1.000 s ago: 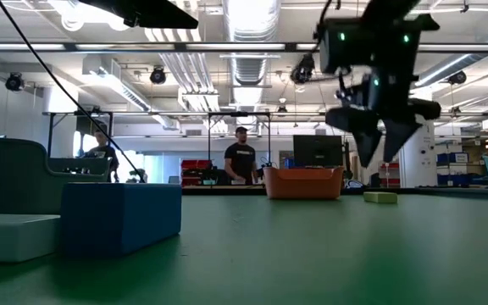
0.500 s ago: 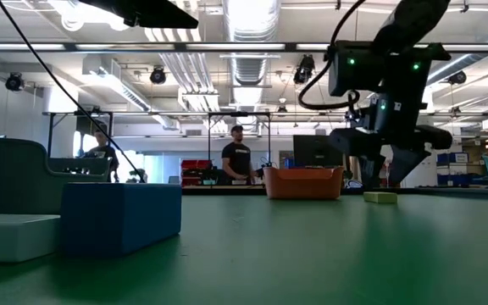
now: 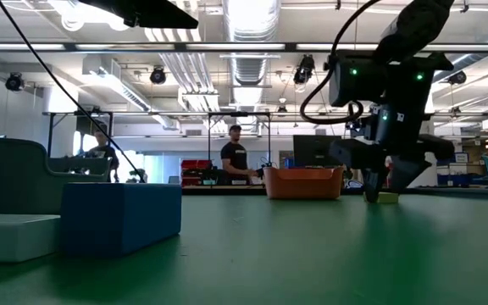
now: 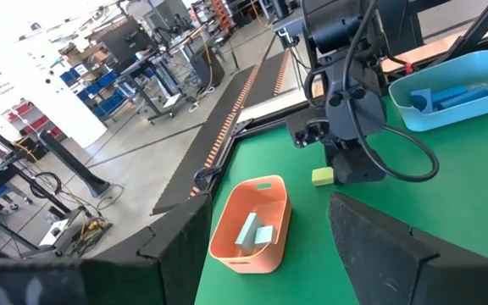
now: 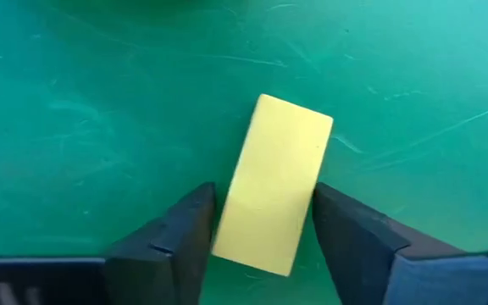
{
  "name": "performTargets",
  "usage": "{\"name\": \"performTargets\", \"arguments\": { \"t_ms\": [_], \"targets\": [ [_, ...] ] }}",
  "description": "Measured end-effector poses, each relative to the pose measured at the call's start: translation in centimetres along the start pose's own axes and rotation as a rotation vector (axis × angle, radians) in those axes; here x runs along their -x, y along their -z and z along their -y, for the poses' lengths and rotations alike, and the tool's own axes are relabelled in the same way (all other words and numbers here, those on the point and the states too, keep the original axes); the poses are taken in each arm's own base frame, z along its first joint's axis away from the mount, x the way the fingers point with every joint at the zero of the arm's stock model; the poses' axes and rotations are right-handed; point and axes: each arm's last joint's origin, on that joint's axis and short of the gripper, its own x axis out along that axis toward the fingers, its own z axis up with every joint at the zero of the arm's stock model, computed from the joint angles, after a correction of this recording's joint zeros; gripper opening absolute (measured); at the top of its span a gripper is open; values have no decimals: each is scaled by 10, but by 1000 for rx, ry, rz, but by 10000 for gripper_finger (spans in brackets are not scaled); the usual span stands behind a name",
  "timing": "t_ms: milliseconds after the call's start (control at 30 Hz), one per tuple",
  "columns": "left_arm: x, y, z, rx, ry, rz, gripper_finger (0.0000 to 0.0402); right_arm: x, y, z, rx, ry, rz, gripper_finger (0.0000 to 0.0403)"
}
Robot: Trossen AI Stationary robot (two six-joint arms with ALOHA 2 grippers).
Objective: Sort & place blocks by color
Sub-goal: Put the light green block into the gray bin
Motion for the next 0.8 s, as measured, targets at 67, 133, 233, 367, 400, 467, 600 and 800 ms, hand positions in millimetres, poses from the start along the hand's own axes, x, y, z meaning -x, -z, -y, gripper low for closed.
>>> {"name": "performTargets", "arguments": {
  "t_ms": [67, 133, 233, 367, 400, 467, 600, 800],
  "targets": [
    [0, 0, 0, 0, 0, 0, 221, 0, 0, -1, -1, -10, 0, 162],
    [0, 0, 0, 0, 0, 0, 221, 0, 1, -2, 2, -18, 5, 132],
    [0, 0, 0, 1, 0, 1, 221, 1, 1, -3, 20, -24, 7, 115],
    [0, 0, 0, 2, 0, 3, 221, 5, 3, -3, 53, -41, 16, 115],
    [0, 0, 0, 3, -1, 4, 221, 7, 4, -3, 62, -51, 19, 115],
    [0, -1, 0, 4, -1, 5, 221, 14, 5, -4, 83, -79, 45, 115],
    [0, -1, 0, 9, -3, 10, 221, 34, 11, -10, 147, -183, 122, 115],
    [0, -6, 0, 63, 58, 74, 221, 75, 29, -24, 307, -404, 326, 115]
  ]
}}
